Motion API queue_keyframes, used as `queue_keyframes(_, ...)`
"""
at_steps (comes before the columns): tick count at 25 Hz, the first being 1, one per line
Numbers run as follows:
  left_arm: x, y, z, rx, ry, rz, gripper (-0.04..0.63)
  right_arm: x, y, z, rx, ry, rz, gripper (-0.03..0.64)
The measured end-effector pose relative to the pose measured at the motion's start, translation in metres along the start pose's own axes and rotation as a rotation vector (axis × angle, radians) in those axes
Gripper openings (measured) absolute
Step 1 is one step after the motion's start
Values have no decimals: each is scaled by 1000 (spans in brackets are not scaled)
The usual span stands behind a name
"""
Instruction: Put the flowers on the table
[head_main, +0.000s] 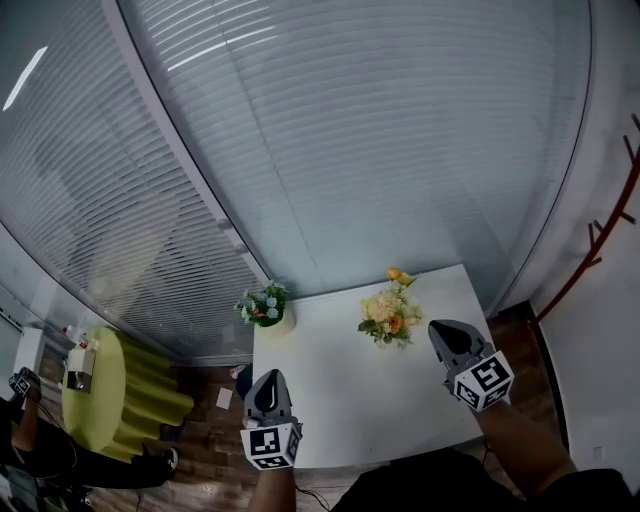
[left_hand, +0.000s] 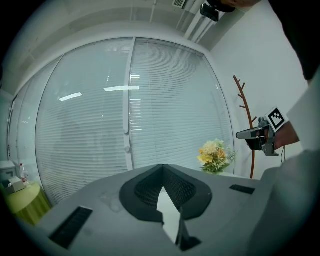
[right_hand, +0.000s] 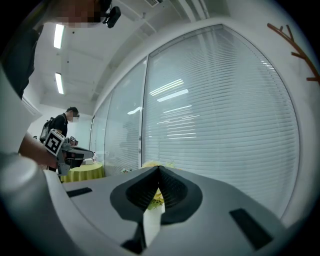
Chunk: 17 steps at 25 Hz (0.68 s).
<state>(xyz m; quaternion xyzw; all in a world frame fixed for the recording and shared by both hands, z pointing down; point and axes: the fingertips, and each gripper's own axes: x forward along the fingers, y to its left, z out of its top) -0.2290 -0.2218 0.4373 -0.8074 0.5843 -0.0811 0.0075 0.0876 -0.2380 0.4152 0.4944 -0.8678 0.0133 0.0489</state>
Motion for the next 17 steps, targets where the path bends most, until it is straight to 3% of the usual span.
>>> queue_keyframes(17,12,-12,16,27,-21,-23,-5,-5,-11,2,5,-16,-10,20)
